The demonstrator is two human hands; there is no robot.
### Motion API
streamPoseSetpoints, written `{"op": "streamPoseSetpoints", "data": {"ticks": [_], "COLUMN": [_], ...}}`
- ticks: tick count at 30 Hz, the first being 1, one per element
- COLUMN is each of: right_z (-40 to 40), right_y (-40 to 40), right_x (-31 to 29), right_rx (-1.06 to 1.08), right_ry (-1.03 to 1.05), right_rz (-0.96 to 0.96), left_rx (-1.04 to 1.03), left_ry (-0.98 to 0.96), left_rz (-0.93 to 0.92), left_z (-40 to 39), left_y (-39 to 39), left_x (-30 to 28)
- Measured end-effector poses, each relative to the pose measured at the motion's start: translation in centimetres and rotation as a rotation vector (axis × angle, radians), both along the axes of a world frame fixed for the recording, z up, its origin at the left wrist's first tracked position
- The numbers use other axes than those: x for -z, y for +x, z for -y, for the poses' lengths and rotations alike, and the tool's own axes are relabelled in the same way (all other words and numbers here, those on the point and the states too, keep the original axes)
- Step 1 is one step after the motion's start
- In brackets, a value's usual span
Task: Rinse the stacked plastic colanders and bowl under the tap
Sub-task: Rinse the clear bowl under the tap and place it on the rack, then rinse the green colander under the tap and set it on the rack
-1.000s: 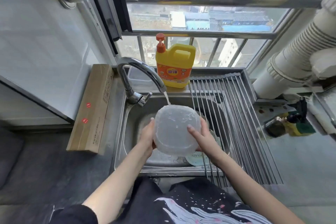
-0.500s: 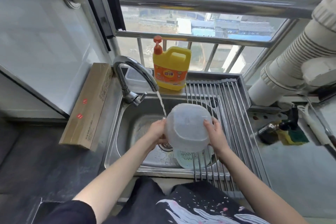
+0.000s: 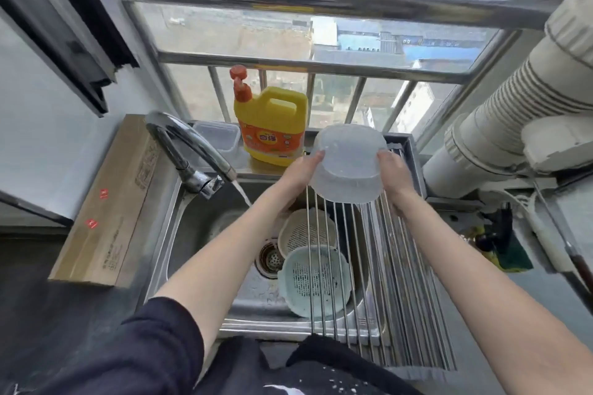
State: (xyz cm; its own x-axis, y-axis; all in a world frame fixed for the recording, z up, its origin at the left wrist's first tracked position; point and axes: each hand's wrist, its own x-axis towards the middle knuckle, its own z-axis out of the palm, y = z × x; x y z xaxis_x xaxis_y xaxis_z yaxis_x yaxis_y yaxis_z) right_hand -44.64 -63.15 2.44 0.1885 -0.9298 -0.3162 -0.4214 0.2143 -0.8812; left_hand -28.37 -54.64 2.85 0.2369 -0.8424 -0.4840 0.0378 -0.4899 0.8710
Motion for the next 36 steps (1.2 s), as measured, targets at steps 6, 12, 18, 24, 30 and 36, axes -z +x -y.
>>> {"op": "streamPoseSetpoints", "data": {"ticks": [6,12,18,24,30,36], "right_z": [2.7,2.7,2.2,-1.1,-10.7,-14.4], "right_y": [0.5,0.8,0.7,1.7,3.3,6.7], "right_x": [3.1,6.0,7.0,6.0,7.6,10.9], "right_rx": [-0.039,0.018,0.006,0.167,-0.617,-1.124], "right_ry": [0.016,0.075,0.035,-0.493,-0.832,-0.506], "right_rz": [-0.069,-0.122,-0.198,-0.307,-0.308,-0.812], "left_rx": [-0.045,0.026,0.091,0.184,0.601,0.595], "left_ry": [0.032,0.173,0.2,-0.103,0.028,0.449], "left_rz": [0.089,0.208,0.27,0.824,1.042,0.815], "left_z": [2.3,2.9,3.3,-2.2,-9.7,-12.1], "left_y": [-0.4,-1.0,-1.0,1.8,2.3,2.8], "left_x": [3.2,7.4,7.6,9.0,12.4,14.6]}}
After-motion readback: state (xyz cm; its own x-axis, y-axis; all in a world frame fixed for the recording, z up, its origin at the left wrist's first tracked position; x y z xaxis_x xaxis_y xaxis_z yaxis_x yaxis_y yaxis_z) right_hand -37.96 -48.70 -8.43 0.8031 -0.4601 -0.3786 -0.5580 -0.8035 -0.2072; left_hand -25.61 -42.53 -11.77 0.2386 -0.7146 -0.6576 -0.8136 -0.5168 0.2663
